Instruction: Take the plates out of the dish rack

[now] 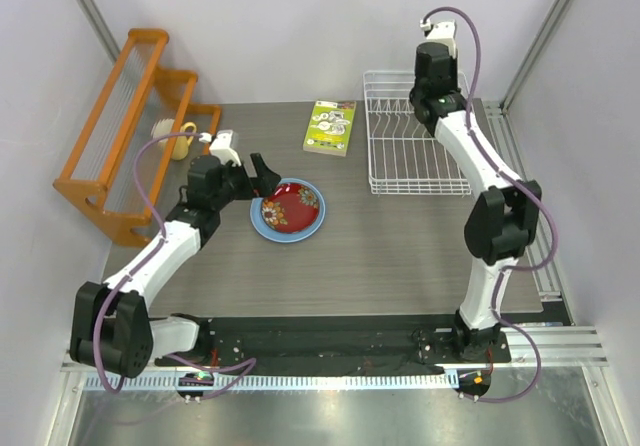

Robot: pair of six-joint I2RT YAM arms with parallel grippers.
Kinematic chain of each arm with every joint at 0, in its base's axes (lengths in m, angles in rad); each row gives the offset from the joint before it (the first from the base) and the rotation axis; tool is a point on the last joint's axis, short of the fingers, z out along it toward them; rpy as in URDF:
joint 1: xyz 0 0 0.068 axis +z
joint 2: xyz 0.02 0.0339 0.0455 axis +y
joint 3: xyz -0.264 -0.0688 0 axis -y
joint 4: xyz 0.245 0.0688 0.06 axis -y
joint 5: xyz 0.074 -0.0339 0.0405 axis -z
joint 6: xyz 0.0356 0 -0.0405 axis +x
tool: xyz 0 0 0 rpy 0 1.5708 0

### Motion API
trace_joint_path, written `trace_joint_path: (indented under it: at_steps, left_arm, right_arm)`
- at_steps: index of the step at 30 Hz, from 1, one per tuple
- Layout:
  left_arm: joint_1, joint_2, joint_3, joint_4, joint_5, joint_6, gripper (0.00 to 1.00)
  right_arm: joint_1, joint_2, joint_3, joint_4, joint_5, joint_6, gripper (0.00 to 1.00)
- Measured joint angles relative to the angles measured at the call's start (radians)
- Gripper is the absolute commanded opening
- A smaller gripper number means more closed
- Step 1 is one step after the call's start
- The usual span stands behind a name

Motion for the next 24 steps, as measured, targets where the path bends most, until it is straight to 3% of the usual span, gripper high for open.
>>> trace_joint_path:
  at_steps: [5,13,24]
  left_arm:
    - [0.000,-0.006,-0.012,0.043,0.019,-0.028,1.00]
    - [-0.015,0.023,-0.047,0.211,0.133,-0.140,0.99]
    - [-0.094,0.109,-0.106,0.439,0.183,-0.260,1.00]
  right_arm:
    - [0.039,-0.177,-0.110,-0.051,-0.042,0.099,0.01]
    - [0.168,-0.490,-0.439,-0.103,-0.245,0.355,0.01]
    - [0.245,-0.702,-0.785,-0.082,-0.512,0.653,0.01]
